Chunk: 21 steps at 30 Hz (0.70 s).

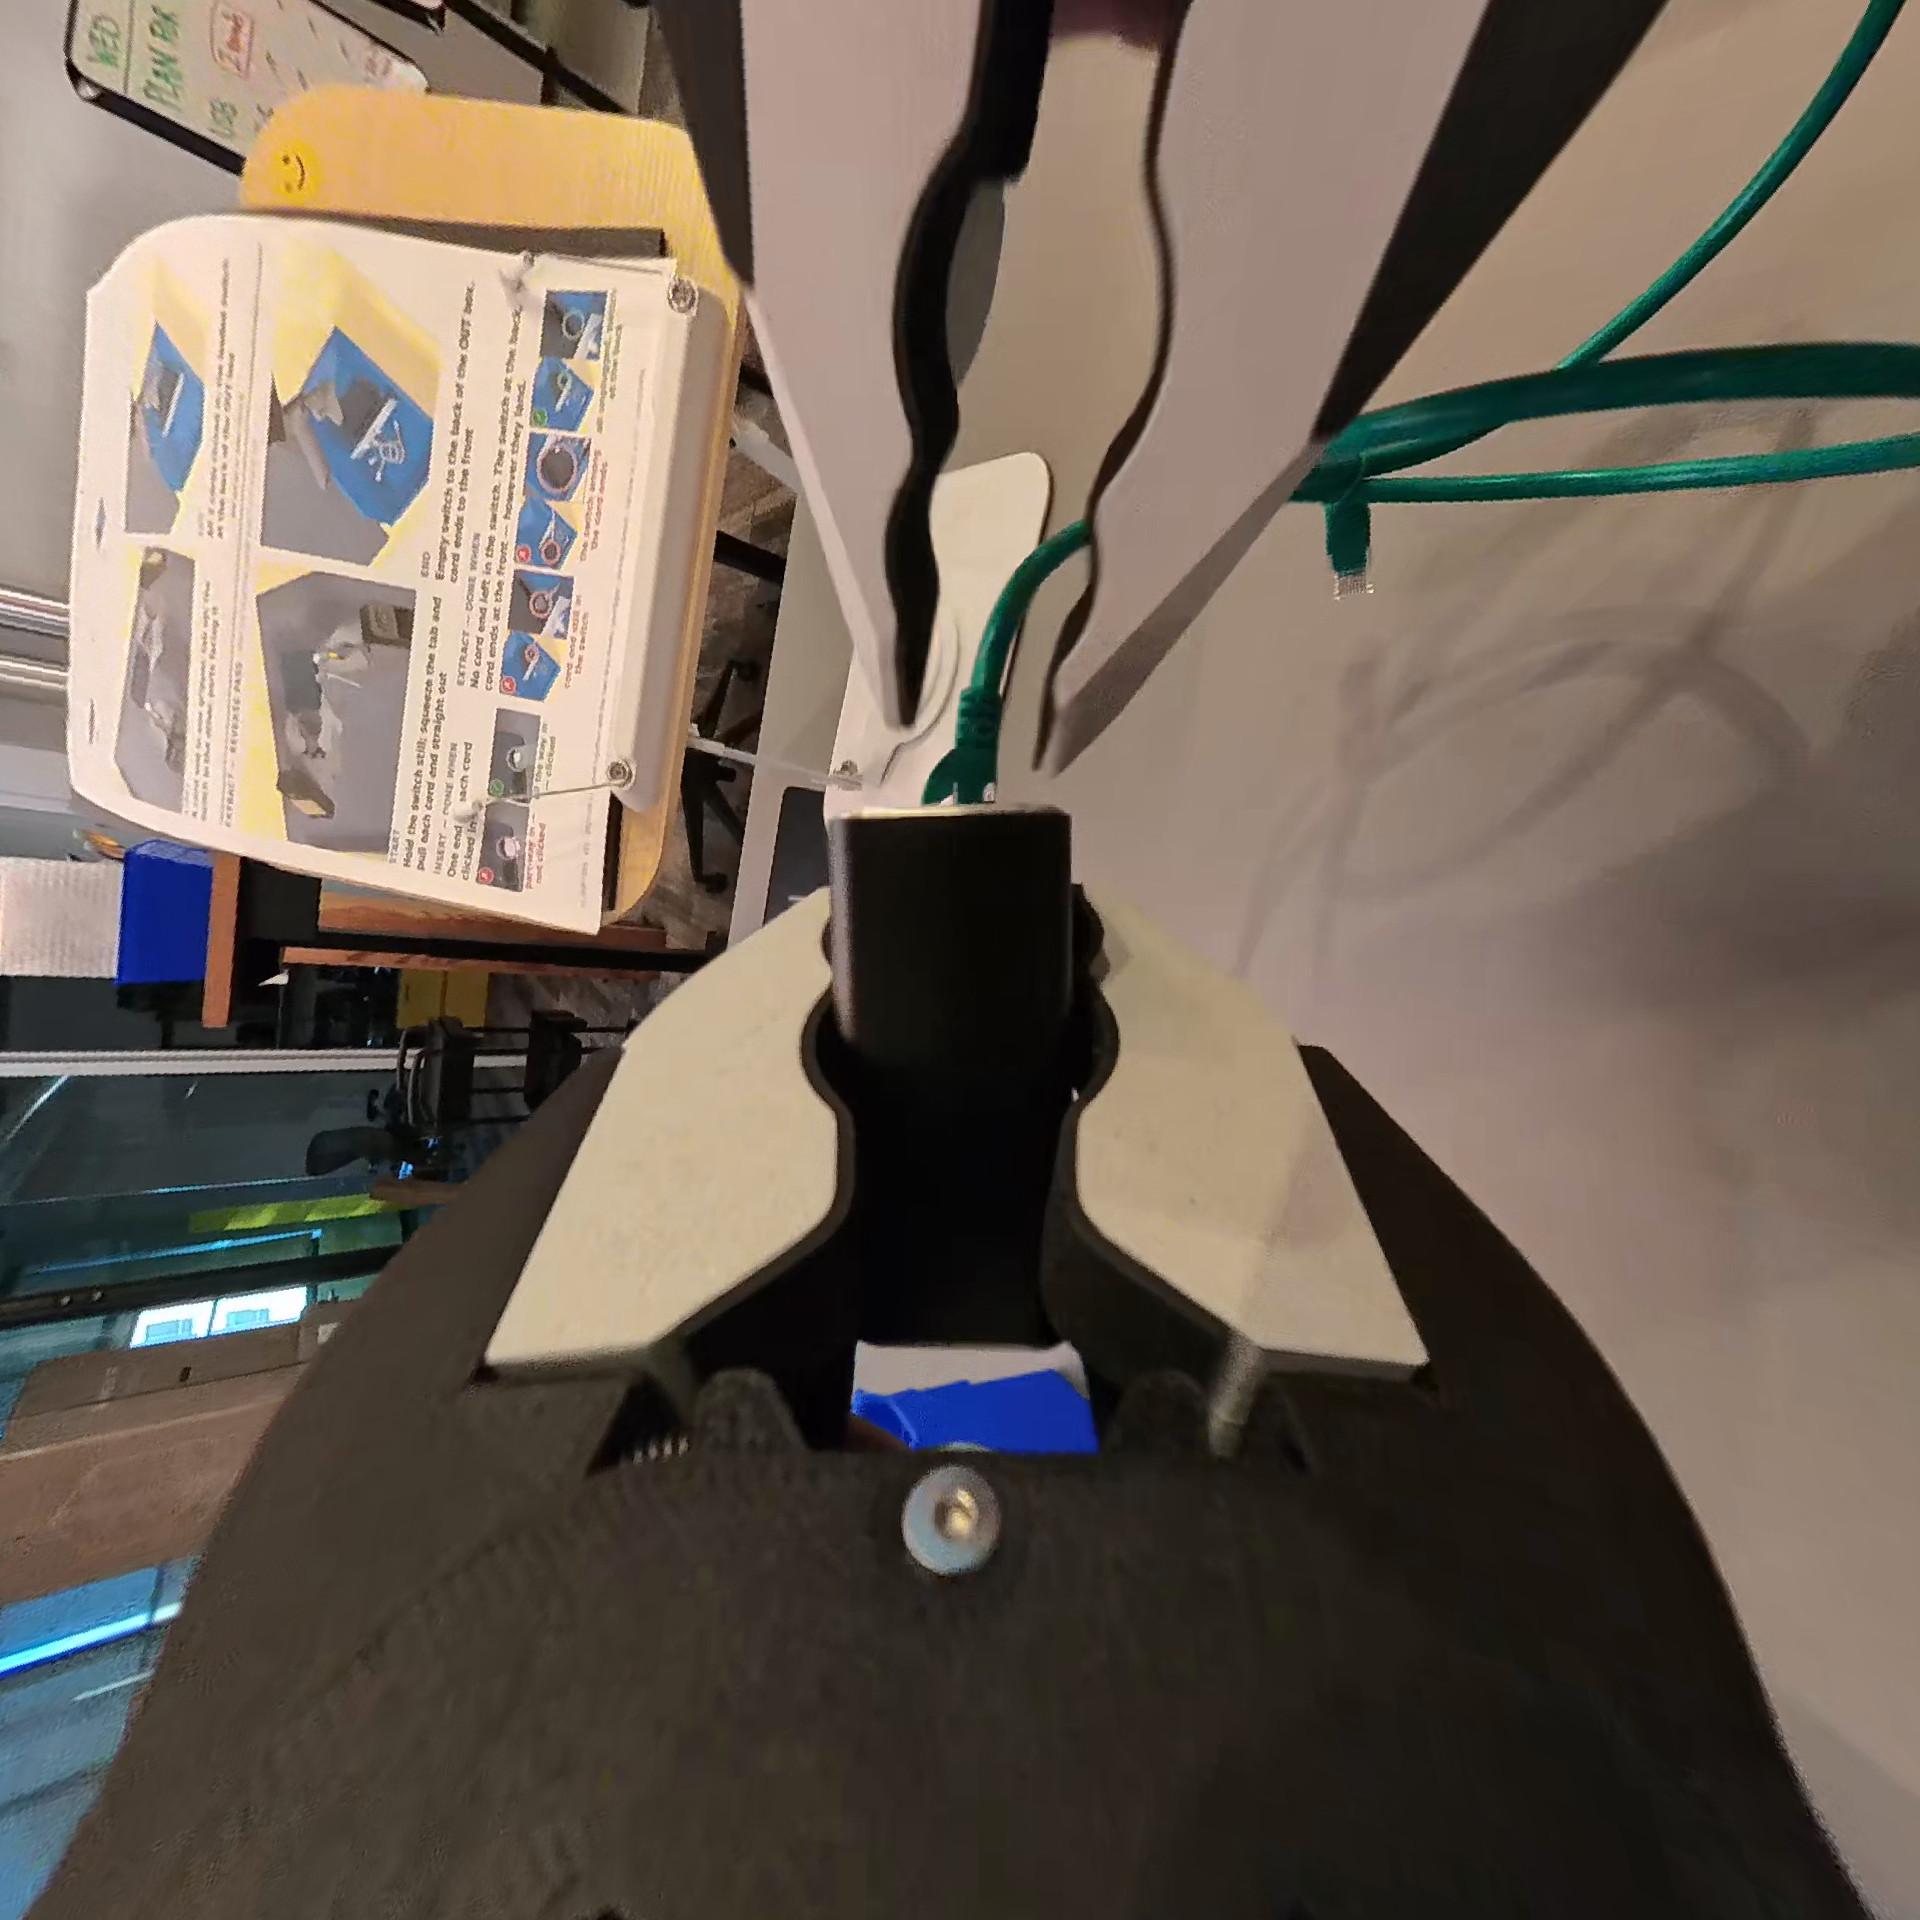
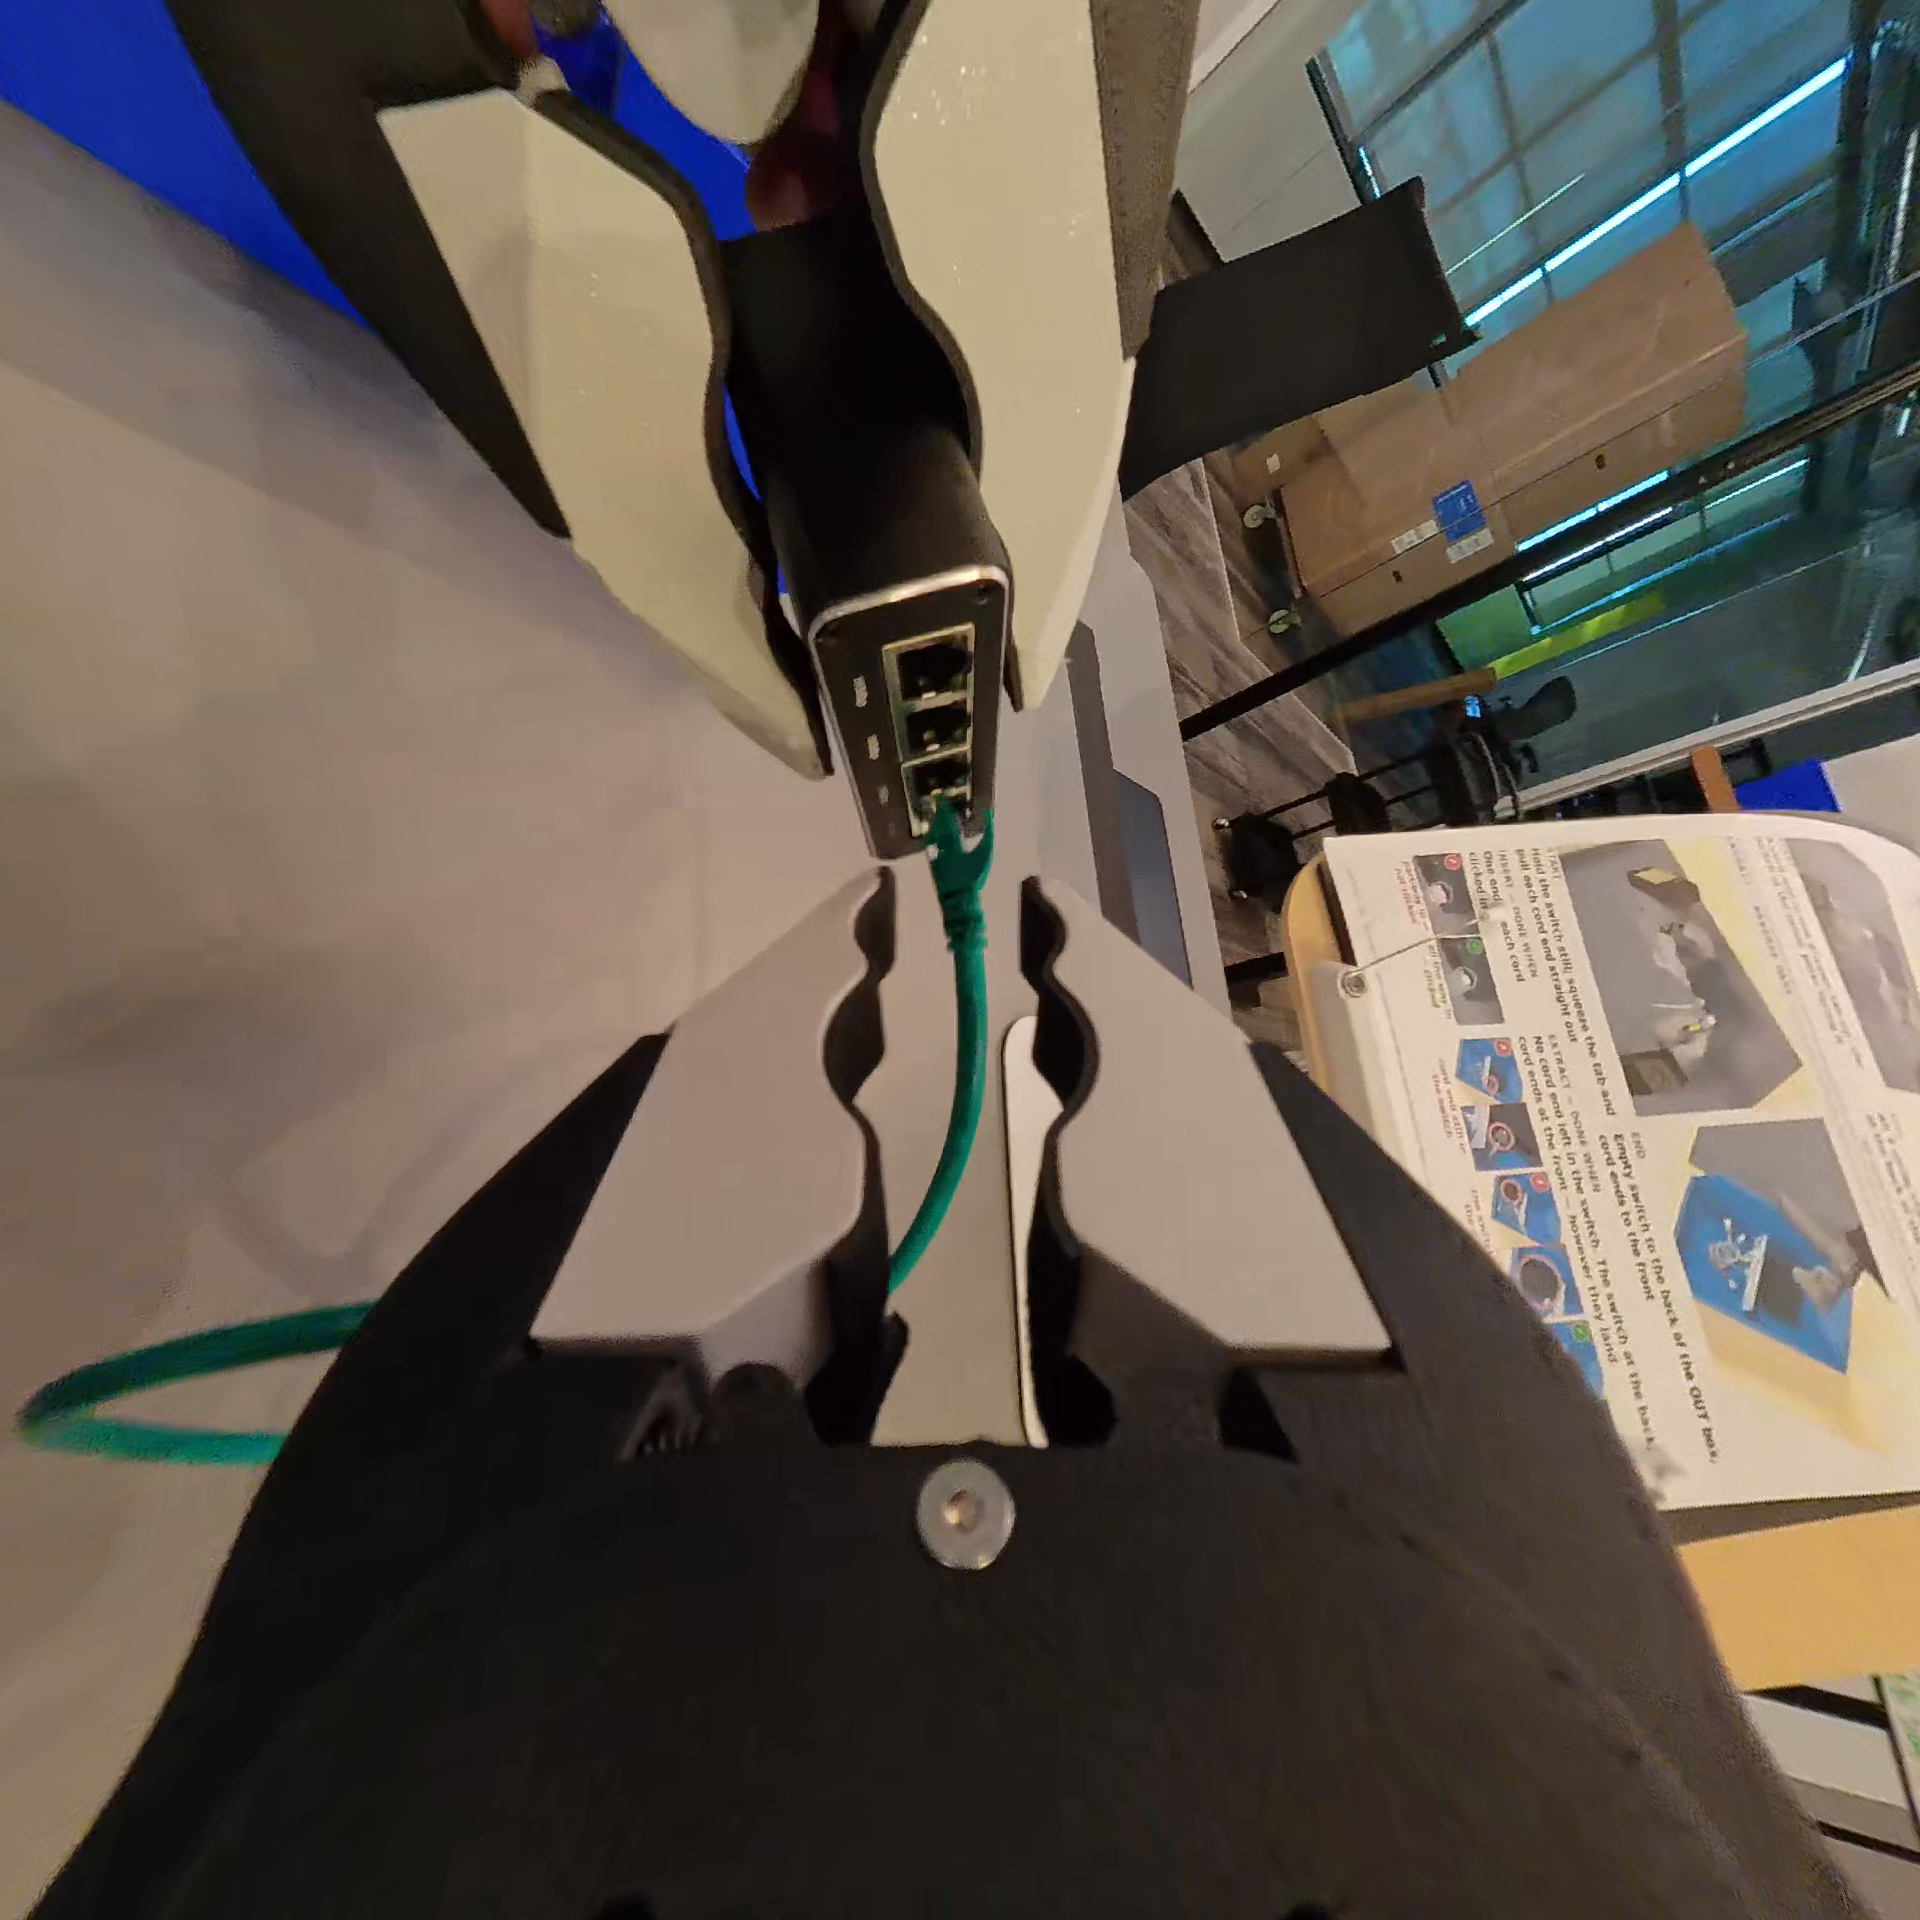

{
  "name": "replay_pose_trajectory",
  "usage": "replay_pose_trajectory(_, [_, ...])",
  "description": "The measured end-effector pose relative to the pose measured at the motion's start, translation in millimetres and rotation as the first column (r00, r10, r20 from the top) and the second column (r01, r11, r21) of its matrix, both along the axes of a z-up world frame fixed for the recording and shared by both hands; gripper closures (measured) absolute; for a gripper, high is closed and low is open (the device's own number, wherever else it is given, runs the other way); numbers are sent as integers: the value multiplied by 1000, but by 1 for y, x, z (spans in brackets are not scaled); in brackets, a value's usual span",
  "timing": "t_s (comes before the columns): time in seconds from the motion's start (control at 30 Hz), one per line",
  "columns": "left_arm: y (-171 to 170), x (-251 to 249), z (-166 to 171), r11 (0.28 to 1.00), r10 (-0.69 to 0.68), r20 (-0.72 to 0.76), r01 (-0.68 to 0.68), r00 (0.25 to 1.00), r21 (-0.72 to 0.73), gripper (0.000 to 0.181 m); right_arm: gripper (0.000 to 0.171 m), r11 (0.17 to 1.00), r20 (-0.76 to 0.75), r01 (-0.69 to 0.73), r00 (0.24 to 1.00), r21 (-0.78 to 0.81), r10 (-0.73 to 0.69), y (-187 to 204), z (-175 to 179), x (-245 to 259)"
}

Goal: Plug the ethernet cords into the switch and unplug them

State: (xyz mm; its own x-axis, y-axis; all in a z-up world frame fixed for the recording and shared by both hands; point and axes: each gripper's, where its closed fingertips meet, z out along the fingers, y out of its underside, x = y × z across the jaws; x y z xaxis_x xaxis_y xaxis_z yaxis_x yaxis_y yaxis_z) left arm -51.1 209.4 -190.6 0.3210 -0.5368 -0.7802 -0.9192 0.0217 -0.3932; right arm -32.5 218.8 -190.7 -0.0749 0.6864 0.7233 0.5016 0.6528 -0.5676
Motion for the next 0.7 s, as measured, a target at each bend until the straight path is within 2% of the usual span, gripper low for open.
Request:
replay_pose_trajectory(0.03, [-1, 2, 0, 1000, -8, 4, 8, 1000, 0, 145, 162, 1000, -3, 0, 1000, 15, 1, 1, 0, -2])
replay_pose_trajectory(0.07, [0, 2, 0, 1000, -2, -5, 2, 1000, 2, 145, 164, 1000, 1, -3, 1000, 17, 3, 1, -1, -3])
replay_pose_trajectory(0.3, [0, 3, -2, 1000, -15, 18, 15, 1000, -18, 145, 166, 995, -46, -27, 999, -92, 23, 0, -4, -1])
replay_pose_trajectory(0.43, [0, 4, -7, 1000, -10, -6, 10, 1000, -27, 145, 159, 995, -22, -7, 1000, -99, 5, 2, -9, 1])
replay_pose_trajectory(0.53, [-1, 6, -5, 1000, -13, 2, 13, 1000, -24, 145, 149, 996, 61, 31, 998, -79, -26, 7, -22, 6])
replay_pose_trajectory(0.7, [-3, 11, -5, 999, -27, 7, 27, 1000, -29, 145, 165, 996, 35, 21, 999, -92, -18, 6, -18, 8])
